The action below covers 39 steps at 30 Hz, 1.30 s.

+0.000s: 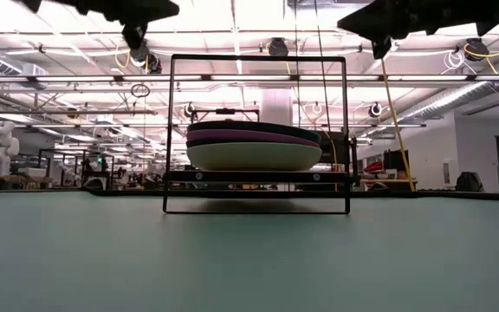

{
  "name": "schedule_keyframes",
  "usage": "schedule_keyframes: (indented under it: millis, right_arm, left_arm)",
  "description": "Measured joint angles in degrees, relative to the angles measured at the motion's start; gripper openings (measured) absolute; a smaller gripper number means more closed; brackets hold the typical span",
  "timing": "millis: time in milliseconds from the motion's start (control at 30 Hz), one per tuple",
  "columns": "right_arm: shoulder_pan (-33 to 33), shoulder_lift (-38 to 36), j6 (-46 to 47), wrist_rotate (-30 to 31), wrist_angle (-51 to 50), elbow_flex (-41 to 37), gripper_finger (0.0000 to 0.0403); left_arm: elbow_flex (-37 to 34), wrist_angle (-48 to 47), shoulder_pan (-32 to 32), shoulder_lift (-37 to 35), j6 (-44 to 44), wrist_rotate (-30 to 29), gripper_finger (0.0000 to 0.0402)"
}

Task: Place and stack plates onto a shelf
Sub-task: Return to Home Position

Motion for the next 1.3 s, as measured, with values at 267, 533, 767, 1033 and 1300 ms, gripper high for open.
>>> schedule_keyframes:
  millis: [267, 533, 767, 1033, 1300]
  right_arm:
    - [0.1, -2.5, -6.0, 0.1, -7.7, 0.0, 0.0000]
    - [0.1, -3.4, -9.7, -1.1, -8.4, -3.6, 0.0000]
    - [0.7, -6.8, -10.7, -1.3, 8.9, -15.2, 0.0000]
    - [0.8, -8.7, -11.4, 0.4, 18.1, -25.9, 0.0000]
    - [0.9, -10.1, -12.3, -1.4, 20.5, -31.2, 0.0000]
  left_arm:
    - [-11.1, 7.3, 0.3, -7.7, 0.9, -0.8, 0.0001]
    - [-22.9, 8.6, 0.3, -17.3, 1.8, -0.7, 0.0001]
    - [-31.9, 16.8, 0.3, -23.6, -1.0, 0.3, 0.0001]
    - [-33.7, 15.9, 0.3, -25.3, 2.4, 1.9, 0.0001]
    - [-33.7, 16.4, 0.3, -25.3, 2.4, 1.9, 0.0001]
